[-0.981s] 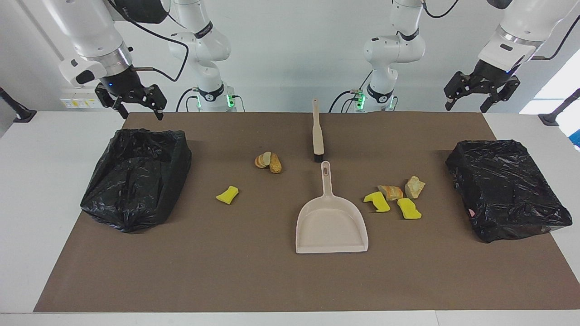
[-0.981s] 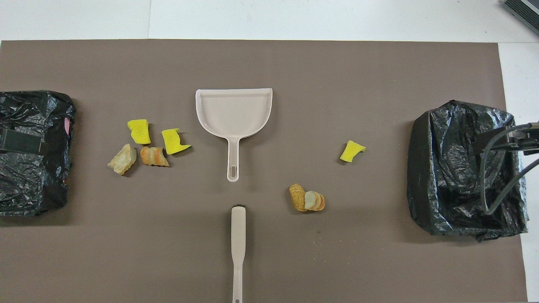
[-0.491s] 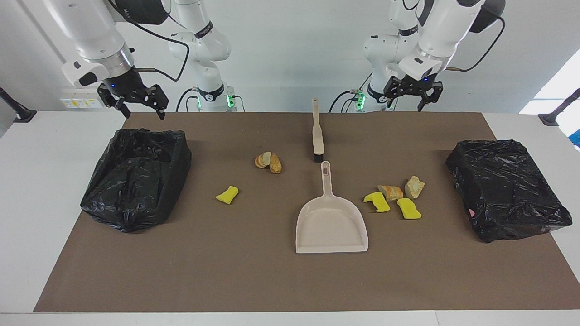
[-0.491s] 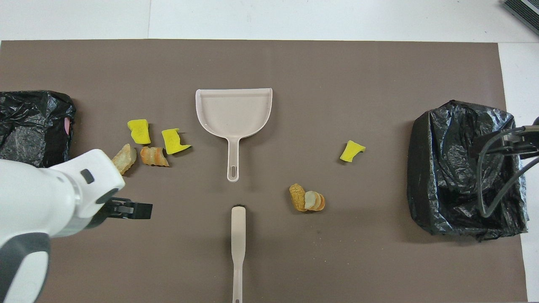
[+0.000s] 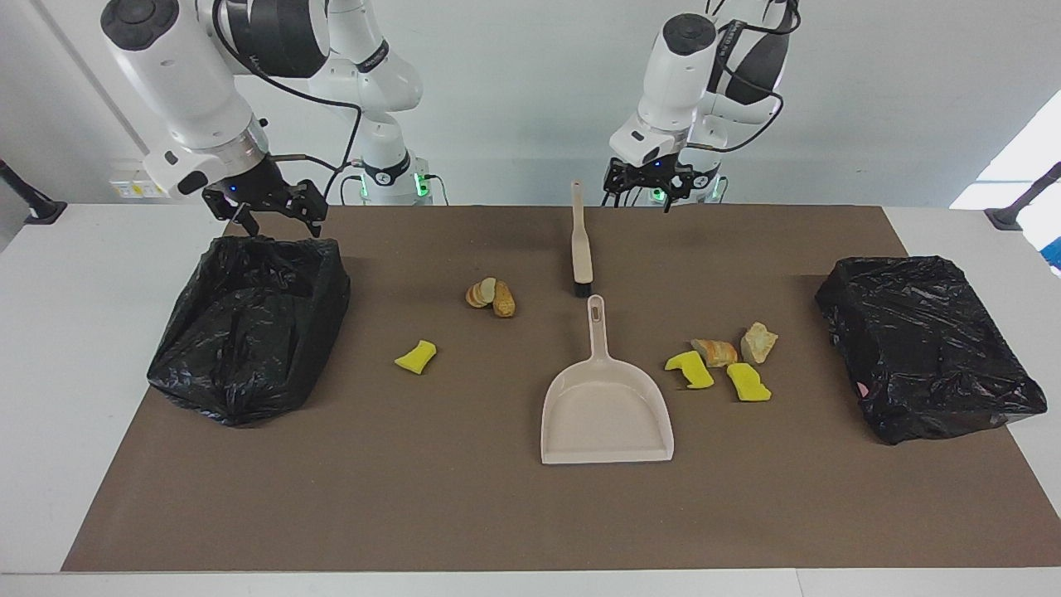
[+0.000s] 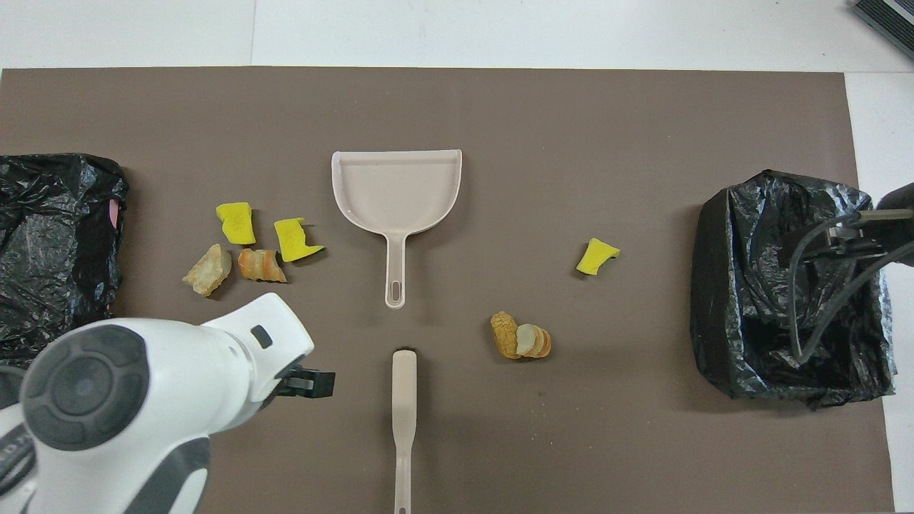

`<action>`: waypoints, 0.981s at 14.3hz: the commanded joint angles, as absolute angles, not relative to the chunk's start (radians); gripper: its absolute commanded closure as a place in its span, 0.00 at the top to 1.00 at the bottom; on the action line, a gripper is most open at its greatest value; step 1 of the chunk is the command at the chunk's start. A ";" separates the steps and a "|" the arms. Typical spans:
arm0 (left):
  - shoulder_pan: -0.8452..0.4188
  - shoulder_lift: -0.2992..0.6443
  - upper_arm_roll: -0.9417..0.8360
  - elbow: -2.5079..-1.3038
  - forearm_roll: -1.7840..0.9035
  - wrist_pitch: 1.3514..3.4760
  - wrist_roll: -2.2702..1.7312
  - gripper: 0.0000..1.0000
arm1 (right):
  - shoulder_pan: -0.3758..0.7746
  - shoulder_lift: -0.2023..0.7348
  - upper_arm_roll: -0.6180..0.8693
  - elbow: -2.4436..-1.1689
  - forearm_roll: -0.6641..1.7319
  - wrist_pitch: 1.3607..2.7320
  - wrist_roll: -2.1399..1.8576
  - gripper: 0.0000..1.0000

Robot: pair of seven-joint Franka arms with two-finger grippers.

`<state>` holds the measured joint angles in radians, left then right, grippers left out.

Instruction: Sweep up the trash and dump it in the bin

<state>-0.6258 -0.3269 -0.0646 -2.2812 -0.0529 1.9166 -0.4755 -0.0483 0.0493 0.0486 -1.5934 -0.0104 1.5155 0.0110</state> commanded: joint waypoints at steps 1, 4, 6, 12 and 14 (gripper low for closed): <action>-0.744 -0.347 -0.046 -2.362 -0.057 1.988 -0.575 1.00 | -0.031 0.081 0.052 -1.586 0.000 1.548 0.009 1.00; -0.866 -0.302 -0.046 -2.462 -0.057 2.103 -0.696 1.00 | 0.017 0.119 0.052 -1.586 0.003 1.598 0.021 1.00; -0.917 -0.289 -0.048 -2.500 -0.057 2.141 -0.730 1.00 | 0.050 0.143 0.052 -1.591 0.027 1.649 0.070 1.00; -1.012 -0.218 -0.048 -2.565 -0.057 2.253 -0.834 1.00 | 0.121 0.199 0.052 -1.595 0.064 1.755 0.189 1.00; -1.014 -0.216 -0.048 -2.574 -0.057 2.273 -0.844 1.00 | 0.124 0.202 0.052 -1.595 0.064 1.764 0.192 1.00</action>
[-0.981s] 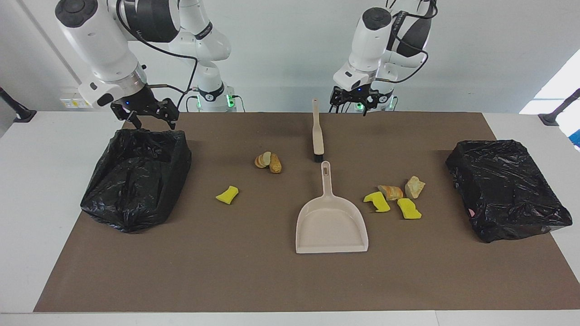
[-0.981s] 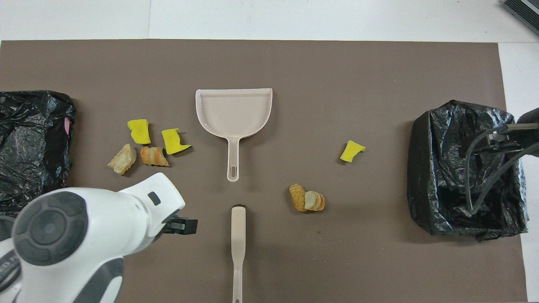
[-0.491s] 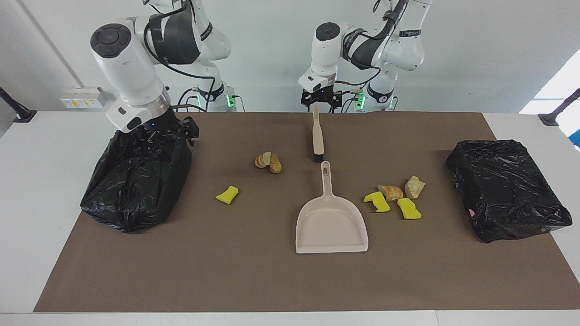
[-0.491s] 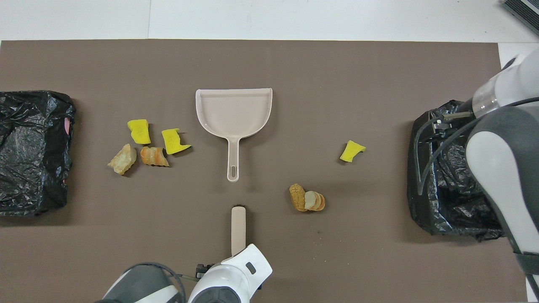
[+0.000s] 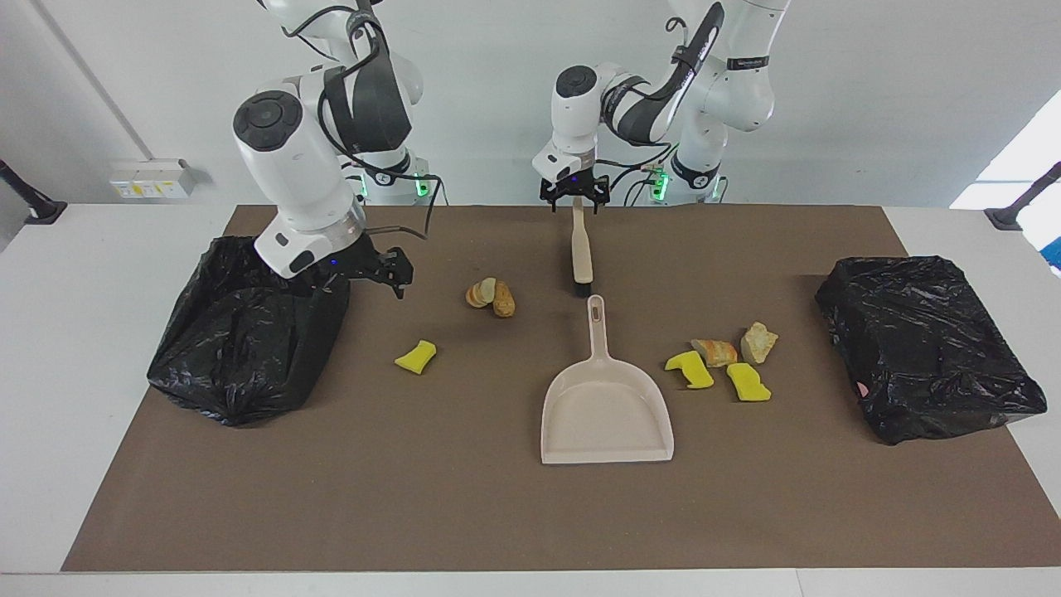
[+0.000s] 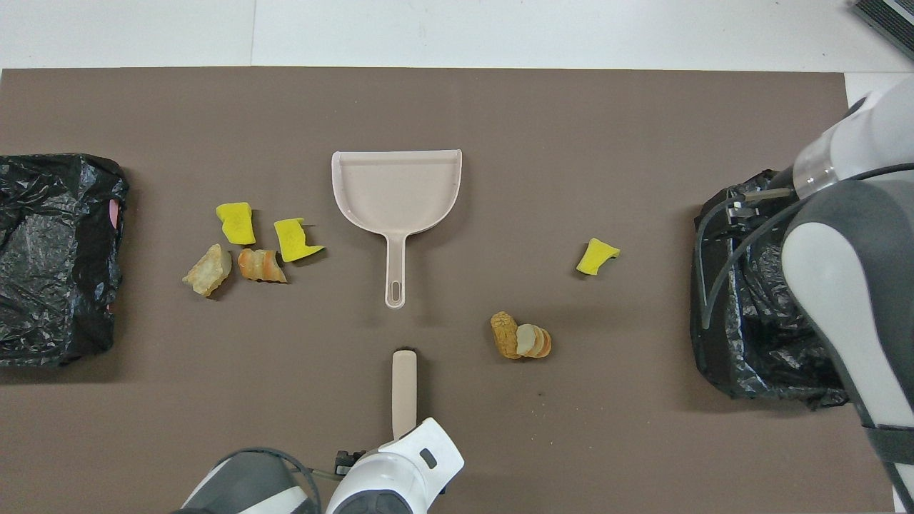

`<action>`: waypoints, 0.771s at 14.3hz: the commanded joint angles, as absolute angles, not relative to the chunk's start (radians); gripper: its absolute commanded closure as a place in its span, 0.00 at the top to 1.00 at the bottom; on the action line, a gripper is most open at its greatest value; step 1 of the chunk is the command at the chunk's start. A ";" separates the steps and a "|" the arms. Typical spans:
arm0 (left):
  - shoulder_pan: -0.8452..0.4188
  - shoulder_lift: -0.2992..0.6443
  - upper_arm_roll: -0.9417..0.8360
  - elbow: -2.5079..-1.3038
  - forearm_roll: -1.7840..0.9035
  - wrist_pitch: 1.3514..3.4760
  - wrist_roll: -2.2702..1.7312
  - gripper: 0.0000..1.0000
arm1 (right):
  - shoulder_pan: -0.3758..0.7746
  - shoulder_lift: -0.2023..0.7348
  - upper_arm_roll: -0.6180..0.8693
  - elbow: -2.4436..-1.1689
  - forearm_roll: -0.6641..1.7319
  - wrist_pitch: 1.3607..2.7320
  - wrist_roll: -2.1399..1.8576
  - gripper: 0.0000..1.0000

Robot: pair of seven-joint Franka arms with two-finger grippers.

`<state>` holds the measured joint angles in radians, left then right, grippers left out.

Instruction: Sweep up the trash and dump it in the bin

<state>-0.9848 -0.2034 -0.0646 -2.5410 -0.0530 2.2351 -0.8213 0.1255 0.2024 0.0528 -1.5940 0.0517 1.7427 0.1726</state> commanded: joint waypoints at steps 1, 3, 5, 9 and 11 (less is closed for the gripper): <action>-1.014 -0.213 -0.048 -2.577 -0.057 2.273 -0.844 1.00 | 0.124 0.202 0.052 -1.597 0.064 1.763 0.192 1.00; -1.014 -0.212 -0.046 -2.574 -0.055 2.257 -0.841 0.95 | 0.124 0.199 0.052 -1.606 0.064 1.763 0.192 1.00; -1.012 -0.212 -0.046 -2.573 -0.055 2.237 -0.838 0.66 | 0.136 0.199 0.052 -1.606 0.064 1.763 0.192 1.00; -0.994 -0.221 -0.045 -2.540 -0.055 2.128 -0.822 0.00 | 0.140 0.196 0.052 -1.606 0.064 1.761 0.192 1.00; -0.980 -0.222 -0.041 -2.507 -0.055 2.074 -0.783 0.00 | 0.144 0.196 0.052 -1.608 0.064 1.759 0.190 1.00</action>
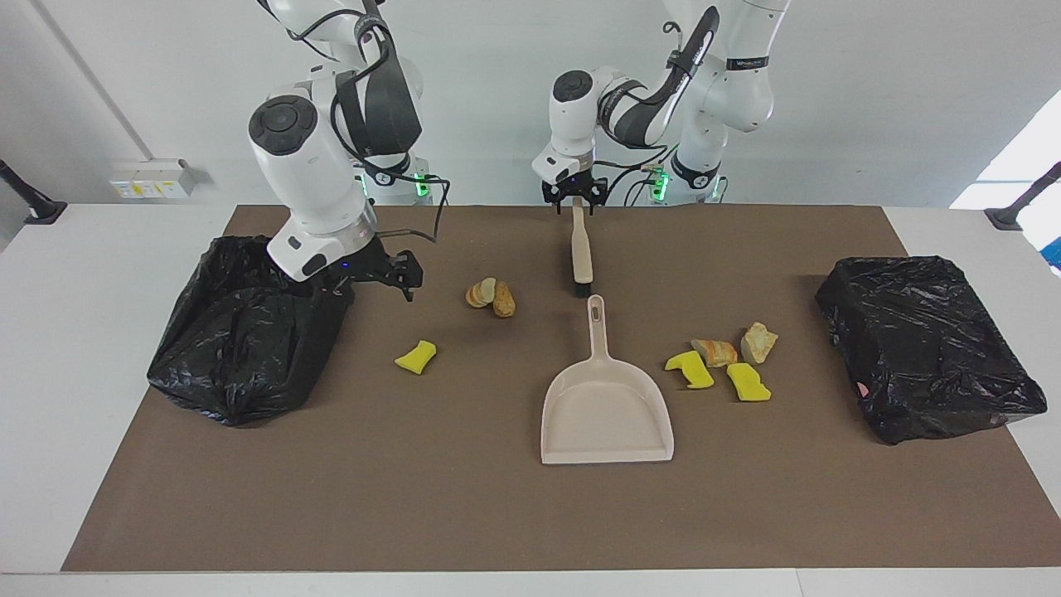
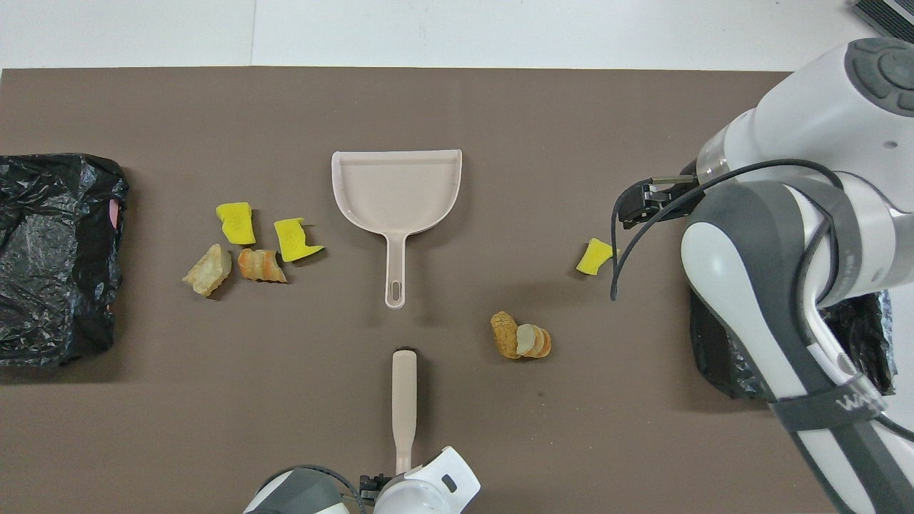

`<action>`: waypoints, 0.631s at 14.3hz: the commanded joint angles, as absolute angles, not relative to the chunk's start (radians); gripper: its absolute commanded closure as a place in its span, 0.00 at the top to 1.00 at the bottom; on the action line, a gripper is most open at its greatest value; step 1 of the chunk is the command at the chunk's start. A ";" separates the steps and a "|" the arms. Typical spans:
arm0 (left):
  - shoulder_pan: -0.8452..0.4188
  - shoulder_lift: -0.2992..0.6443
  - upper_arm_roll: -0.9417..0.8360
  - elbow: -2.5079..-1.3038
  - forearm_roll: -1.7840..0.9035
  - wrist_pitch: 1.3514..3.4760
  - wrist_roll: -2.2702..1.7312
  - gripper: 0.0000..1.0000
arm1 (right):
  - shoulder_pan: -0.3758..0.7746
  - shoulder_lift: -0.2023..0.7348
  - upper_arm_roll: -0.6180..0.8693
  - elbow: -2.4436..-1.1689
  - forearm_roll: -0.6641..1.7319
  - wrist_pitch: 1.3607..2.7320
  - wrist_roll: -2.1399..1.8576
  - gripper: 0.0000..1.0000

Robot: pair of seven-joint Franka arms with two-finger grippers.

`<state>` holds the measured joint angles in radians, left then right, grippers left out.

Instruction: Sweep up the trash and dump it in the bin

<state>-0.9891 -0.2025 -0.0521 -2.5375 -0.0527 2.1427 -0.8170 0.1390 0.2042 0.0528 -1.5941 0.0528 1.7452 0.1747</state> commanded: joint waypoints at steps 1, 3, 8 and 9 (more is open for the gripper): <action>-0.968 -0.224 -0.041 -2.490 -0.055 2.051 -0.766 0.00 | 0.149 0.196 0.052 -1.608 0.064 1.758 0.190 1.00; -0.959 -0.225 -0.040 -2.473 -0.055 2.026 -0.749 0.00 | 0.153 0.195 0.052 -1.608 0.064 1.759 0.192 1.00; -0.940 -0.235 -0.037 -2.479 -0.054 2.028 -0.732 0.00 | 0.153 0.193 0.052 -1.612 0.064 1.764 0.192 1.00; -0.940 -0.239 -0.037 -2.485 -0.055 2.037 -0.732 0.00 | 0.155 0.195 0.052 -1.612 0.064 1.764 0.192 1.00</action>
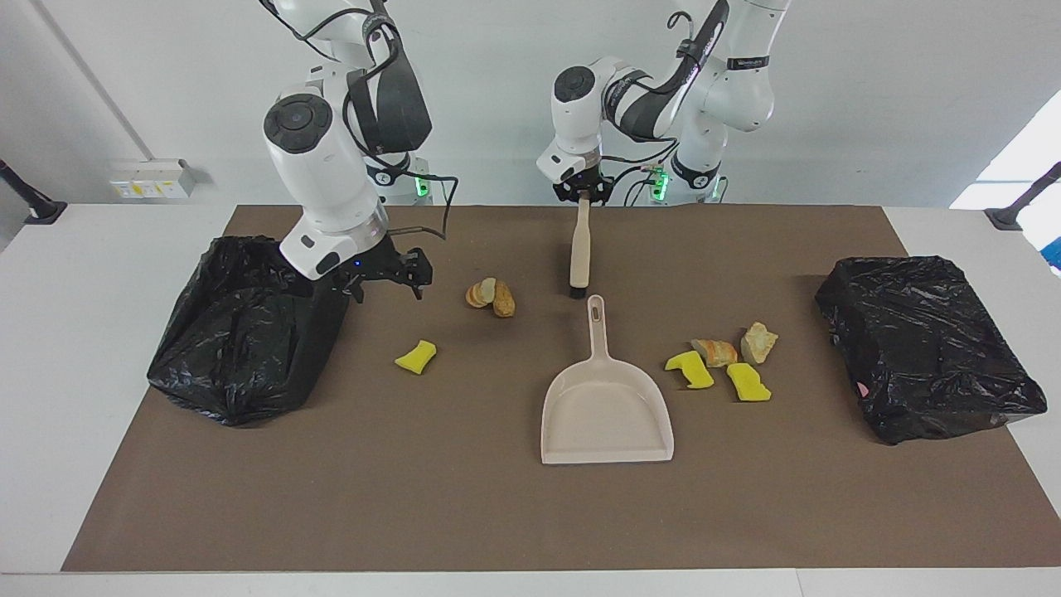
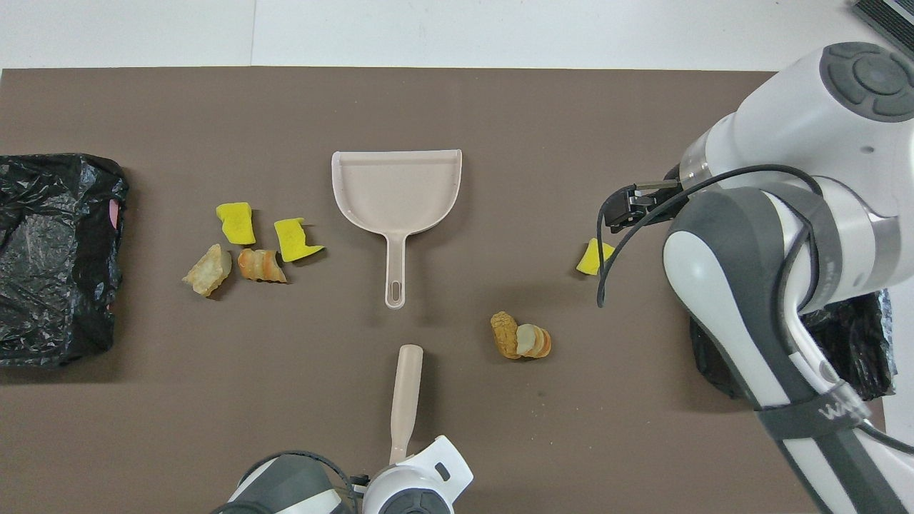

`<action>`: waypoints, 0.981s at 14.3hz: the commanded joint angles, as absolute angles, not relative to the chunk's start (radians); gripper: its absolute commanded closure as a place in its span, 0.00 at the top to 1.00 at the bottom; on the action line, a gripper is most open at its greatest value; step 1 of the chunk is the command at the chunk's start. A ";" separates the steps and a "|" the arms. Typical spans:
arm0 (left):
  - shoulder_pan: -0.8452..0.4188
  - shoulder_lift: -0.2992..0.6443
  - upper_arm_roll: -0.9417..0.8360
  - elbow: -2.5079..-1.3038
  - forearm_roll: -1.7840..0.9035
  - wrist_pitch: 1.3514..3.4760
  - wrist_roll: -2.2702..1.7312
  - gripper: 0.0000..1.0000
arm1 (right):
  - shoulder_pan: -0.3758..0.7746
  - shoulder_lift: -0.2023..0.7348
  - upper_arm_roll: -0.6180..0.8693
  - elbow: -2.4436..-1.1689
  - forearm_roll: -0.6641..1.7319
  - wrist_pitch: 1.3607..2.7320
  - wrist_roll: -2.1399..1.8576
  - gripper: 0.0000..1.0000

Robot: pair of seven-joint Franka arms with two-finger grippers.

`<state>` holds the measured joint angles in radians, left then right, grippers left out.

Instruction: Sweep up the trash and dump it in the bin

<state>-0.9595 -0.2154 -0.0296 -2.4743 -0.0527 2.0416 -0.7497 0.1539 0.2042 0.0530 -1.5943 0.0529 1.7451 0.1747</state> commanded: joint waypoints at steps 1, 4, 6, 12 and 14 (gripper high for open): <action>-0.940 -0.239 -0.038 -2.491 -0.055 2.039 -0.732 0.00 | 0.153 0.193 0.052 -1.612 0.066 1.764 0.192 1.00; -0.942 -0.238 -0.038 -2.528 -0.057 2.095 -0.739 0.00 | 0.155 0.193 0.052 -1.612 0.064 1.764 0.192 1.00; -0.942 -0.233 -0.038 -2.548 -0.057 2.138 -0.750 0.00 | 0.155 0.193 0.052 -1.615 0.064 1.766 0.192 1.00; -0.937 -0.229 -0.037 -2.556 -0.057 2.148 -0.759 0.47 | 0.155 0.193 0.052 -1.615 0.064 1.767 0.193 1.00; -0.920 -0.222 -0.037 -2.556 -0.057 2.160 -0.759 0.52 | 0.166 0.193 0.052 -1.615 0.066 1.767 0.193 1.00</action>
<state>-0.9464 -0.2133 -0.0304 -2.5350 -0.0527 2.1294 -0.7531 0.1557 0.2042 0.0532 -1.5958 0.0533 1.7451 0.1747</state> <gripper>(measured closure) 0.683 0.000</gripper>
